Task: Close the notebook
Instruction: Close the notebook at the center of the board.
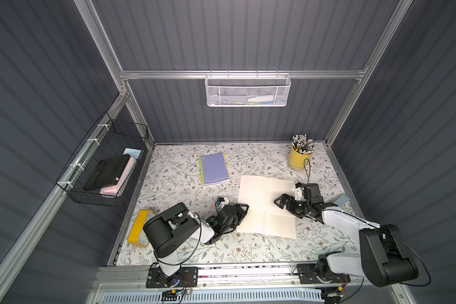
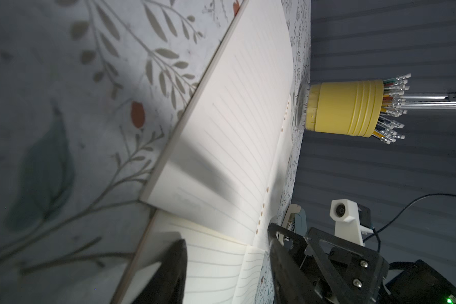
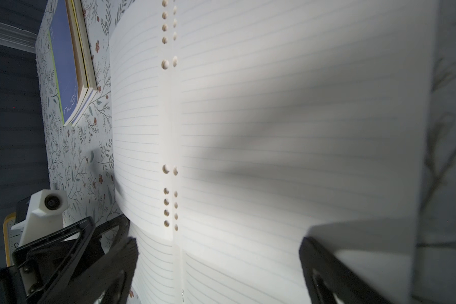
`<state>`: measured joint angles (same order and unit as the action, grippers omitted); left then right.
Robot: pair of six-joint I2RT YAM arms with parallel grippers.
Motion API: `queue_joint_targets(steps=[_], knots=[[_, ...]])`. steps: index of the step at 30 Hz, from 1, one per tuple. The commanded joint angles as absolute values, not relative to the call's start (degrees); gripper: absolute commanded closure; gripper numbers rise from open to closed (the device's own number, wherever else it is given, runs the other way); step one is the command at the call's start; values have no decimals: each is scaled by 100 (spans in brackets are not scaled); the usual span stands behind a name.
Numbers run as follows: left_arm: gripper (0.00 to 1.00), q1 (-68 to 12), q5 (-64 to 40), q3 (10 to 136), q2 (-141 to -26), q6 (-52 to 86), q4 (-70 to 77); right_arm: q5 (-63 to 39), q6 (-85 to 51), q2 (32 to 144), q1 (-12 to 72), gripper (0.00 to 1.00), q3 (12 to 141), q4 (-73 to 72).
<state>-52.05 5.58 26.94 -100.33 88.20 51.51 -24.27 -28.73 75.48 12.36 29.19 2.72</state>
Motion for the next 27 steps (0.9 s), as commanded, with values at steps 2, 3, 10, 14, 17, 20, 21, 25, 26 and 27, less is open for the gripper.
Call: queue_joint_targets(steps=[2, 3, 10, 14, 17, 20, 21, 25, 26, 27], knots=[[52, -5230, 937, 2627, -10105, 8920, 5094, -2355, -2881, 7698, 1237, 1, 2720, 711], [53, -5230, 1027, 2612, -10107, 8957, 5076, -2355, -2882, 7692, 1239, 1, 2708, 710], [58, -5281, 1610, 2516, -10427, 9483, 5543, -2355, -2903, 7648, 1239, 1, 2689, 729], [58, -5311, 1635, 2635, -10765, 9734, 5817, -2355, -2921, 7614, 1232, 1, 2689, 738], [57, -5357, 1680, 2715, -11013, 9888, 6100, -2364, -2935, 7615, 1231, 1, 2681, 723], [57, -5462, 1811, 2781, -11157, 10079, 6186, -2387, -2931, 7613, 1236, 1, 2677, 738], [57, -5512, 1883, 2794, -11185, 10148, 6193, -2384, -2919, 7598, 1239, 1, 2665, 743], [57, -5662, 2170, 2862, -11226, 10424, 6156, -2391, -2915, 7584, 1237, 1, 2672, 758], [58, -5677, 2221, 2886, -11229, 10441, 6156, -2391, -2908, 7577, 1231, 1, 2677, 766], [58, -5678, 2240, 2900, -11231, 10455, 6135, -2399, -2913, 7576, 1234, 1, 2676, 757]])
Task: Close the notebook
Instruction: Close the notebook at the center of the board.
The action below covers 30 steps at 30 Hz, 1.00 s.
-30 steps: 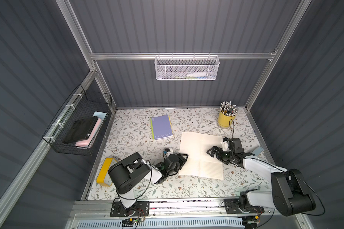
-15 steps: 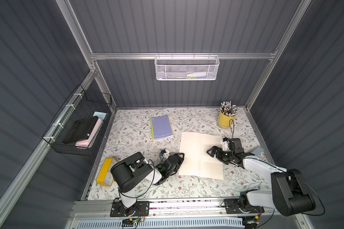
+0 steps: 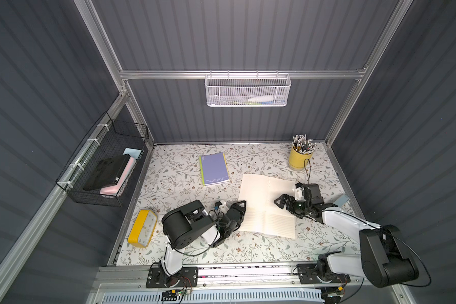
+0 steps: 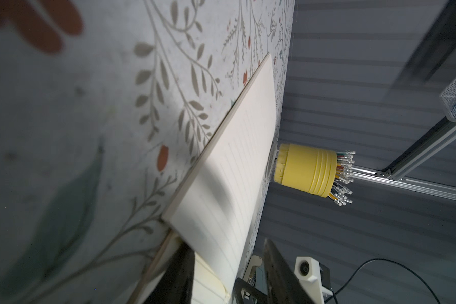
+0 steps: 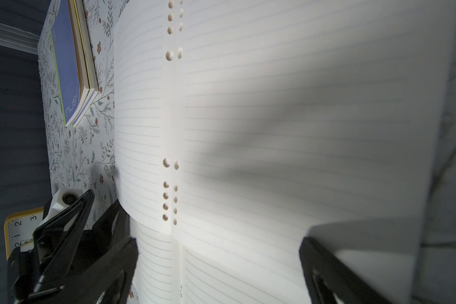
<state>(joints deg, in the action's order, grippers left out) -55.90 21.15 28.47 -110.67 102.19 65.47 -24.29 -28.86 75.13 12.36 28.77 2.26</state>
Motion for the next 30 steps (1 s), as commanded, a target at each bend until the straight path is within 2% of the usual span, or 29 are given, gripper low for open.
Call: queue_joint_targets(steps=[1, 5, 11, 15, 18, 30], knots=[[59, -5673, 2277, 2925, -11240, 10467, 6103, -2407, -2914, 7582, 1235, 1, 2679, 759], [63, -5688, 2371, 2930, -11551, 10536, 6436, -2435, -2911, 7578, 1237, 1, 2699, 764], [65, -5701, 2376, 3196, -12584, 10441, 7919, -2439, -2878, 7559, 1230, 1, 2747, 823], [88, -5783, 2458, 3215, -12739, 10477, 7980, -2443, -2874, 7532, 1231, 1, 2701, 835], [100, -5783, 2515, 3125, -12414, 10373, 7505, -2452, -2859, 7568, 1231, 1, 2673, 802], [100, -5774, 2220, 2745, -11725, 9689, 7308, -2645, -2850, 7528, 1231, 1, 2959, 705]])
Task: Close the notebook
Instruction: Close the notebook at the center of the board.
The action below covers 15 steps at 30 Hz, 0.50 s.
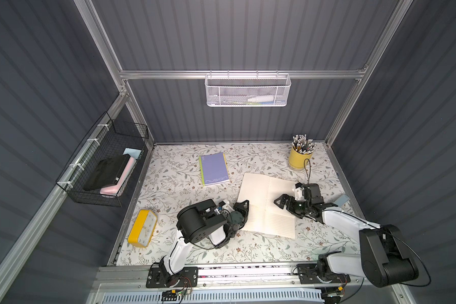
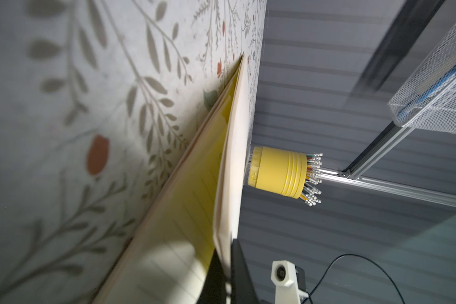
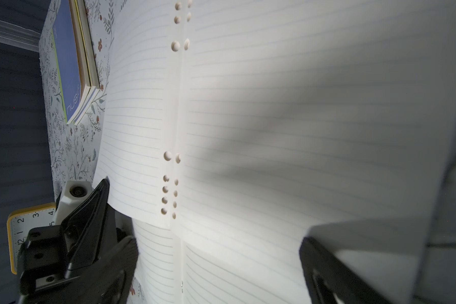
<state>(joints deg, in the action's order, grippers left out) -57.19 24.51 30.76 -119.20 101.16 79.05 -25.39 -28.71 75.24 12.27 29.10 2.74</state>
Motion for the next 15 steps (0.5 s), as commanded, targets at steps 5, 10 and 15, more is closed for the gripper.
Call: queue_joint_targets(steps=[5, 10, 15], knots=[[100, -5682, 1875, 2639, -11292, 9044, 7547, -2479, -2862, 7169, 1239, 1, 3144, 807], [100, -5601, 1644, 2638, -10931, 8551, 7604, -2508, -2874, 7081, 1239, 1, 3329, 866], [100, -5568, 1626, 2401, -9715, 7544, 6324, -2610, -2909, 7092, 1350, 1, 3440, 792]])
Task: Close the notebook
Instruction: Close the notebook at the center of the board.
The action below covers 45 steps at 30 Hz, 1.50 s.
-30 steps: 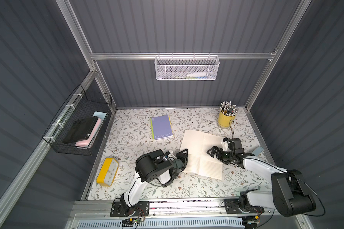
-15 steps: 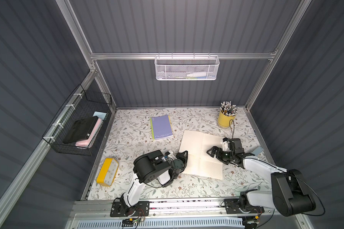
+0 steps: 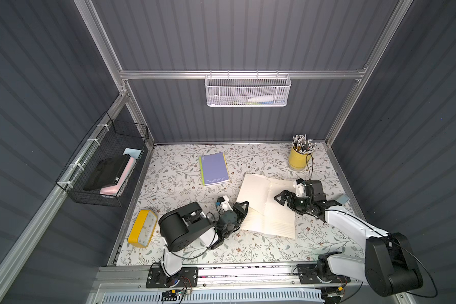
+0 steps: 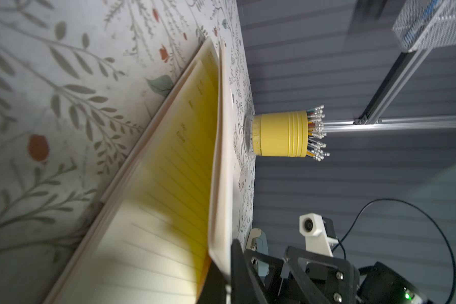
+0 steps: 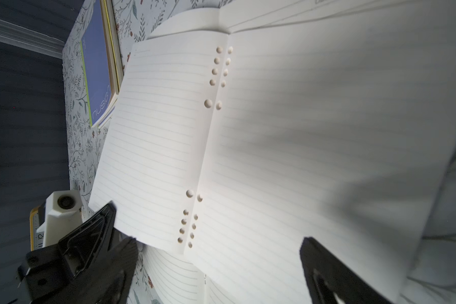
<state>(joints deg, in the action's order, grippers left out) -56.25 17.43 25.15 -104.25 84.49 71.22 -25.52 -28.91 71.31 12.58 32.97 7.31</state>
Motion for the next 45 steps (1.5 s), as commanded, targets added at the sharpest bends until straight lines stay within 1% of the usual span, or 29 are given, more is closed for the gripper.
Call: queue_joint_targets(steps=[1, 5, 8, 14, 22, 27, 34, 42, 45], knots=[[100, -5539, 1633, 2370, -9396, 7330, 5942, -2603, -2909, 7115, 1391, 1, 3467, 774], [100, -5467, 1852, 2536, -8092, 6213, 4070, -2541, -3046, 7195, 1672, 1, 3583, 651], [100, -5467, 2097, 2571, -7388, 5716, 3202, -2420, -3204, 7320, 2002, 1, 3692, 513], [100, -5467, 2775, 2383, -6345, 5364, 1907, -2261, -3471, 7779, 2742, 1, 4080, 268], [100, -5467, 3525, 2295, -5024, 5284, 181, -2229, -3783, 8378, 3373, 1, 4449, -161], [100, -5467, 3904, 2336, -4520, 5317, -705, -2363, -4034, 8823, 3677, 1, 4669, -594], [100, -5467, 4146, 2548, -4088, 5314, -1643, -2571, -4283, 9522, 4066, 1, 5137, -1116], [100, -5467, 4536, 2741, -3721, 5382, -2539, -2806, -4451, 10044, 4397, 1, 5466, -1454], [100, -5467, 4578, 2829, -3669, 5267, -2623, -2839, -4482, 10138, 4457, 1, 5481, -1523]])
